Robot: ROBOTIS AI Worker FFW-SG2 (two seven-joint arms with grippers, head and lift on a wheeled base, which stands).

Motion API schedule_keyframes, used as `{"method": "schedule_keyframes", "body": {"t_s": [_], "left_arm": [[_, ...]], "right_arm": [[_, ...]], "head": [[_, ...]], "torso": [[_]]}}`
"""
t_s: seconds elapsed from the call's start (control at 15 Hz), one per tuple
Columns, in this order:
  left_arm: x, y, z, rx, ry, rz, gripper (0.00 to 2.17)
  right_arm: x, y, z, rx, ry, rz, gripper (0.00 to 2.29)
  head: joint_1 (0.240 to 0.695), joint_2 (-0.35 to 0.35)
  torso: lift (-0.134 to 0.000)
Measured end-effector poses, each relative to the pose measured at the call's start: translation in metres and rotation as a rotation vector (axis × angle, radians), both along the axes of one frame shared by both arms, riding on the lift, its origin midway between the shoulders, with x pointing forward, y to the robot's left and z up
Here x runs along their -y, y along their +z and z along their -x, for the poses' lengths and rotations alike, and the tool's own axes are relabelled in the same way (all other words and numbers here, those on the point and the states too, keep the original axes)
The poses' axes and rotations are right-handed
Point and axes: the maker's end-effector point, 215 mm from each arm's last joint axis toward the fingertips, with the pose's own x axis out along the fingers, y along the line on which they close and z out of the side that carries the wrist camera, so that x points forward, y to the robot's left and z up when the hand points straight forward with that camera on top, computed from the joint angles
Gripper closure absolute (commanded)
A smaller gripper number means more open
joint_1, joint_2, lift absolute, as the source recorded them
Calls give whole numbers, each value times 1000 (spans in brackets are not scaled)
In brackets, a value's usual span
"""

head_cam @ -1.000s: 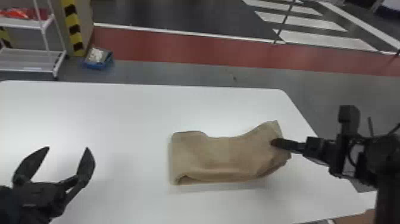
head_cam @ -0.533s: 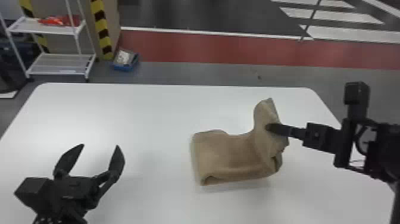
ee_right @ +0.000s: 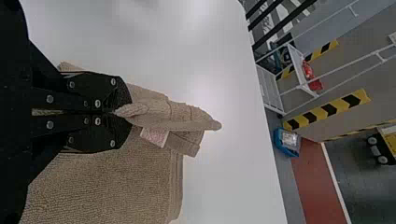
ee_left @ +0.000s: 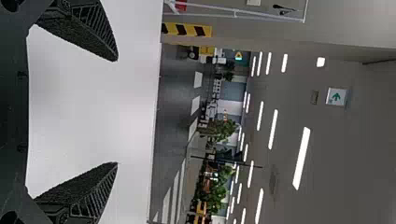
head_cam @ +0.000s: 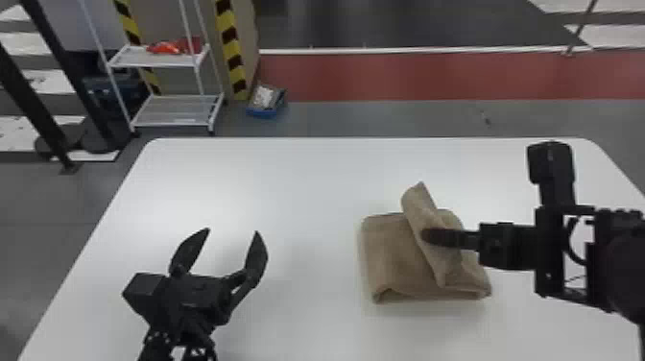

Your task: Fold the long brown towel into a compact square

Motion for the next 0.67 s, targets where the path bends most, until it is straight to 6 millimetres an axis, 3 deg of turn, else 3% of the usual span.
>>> {"method": "schedule_keyframes", "body": {"t_s": [0.07, 0.27, 0.53, 0.6, 0.67], "left_arm": [[0, -1, 0, -1, 0, 0, 83], [0, -5, -1, -7, 0, 0, 83], [1, -7, -1, -8, -1, 2, 83], [0, -7, -1, -8, 0, 2, 83], [0, -7, -1, -9, 1, 3, 83]], "right_arm": [[-5, -8, 3, -17, 8, 12, 16], [-19, -26, 8, -23, 47, 10, 46], [-23, -3, -12, 137, 63, -39, 80], [-19, 0, -15, 152, 53, -43, 151], [-15, 0, -16, 155, 45, -41, 390]], "head": [[695, 75], [695, 90], [695, 95], [695, 92], [695, 88]], "torso": [[-123], [-123], [-123], [-123], [-123]]}}
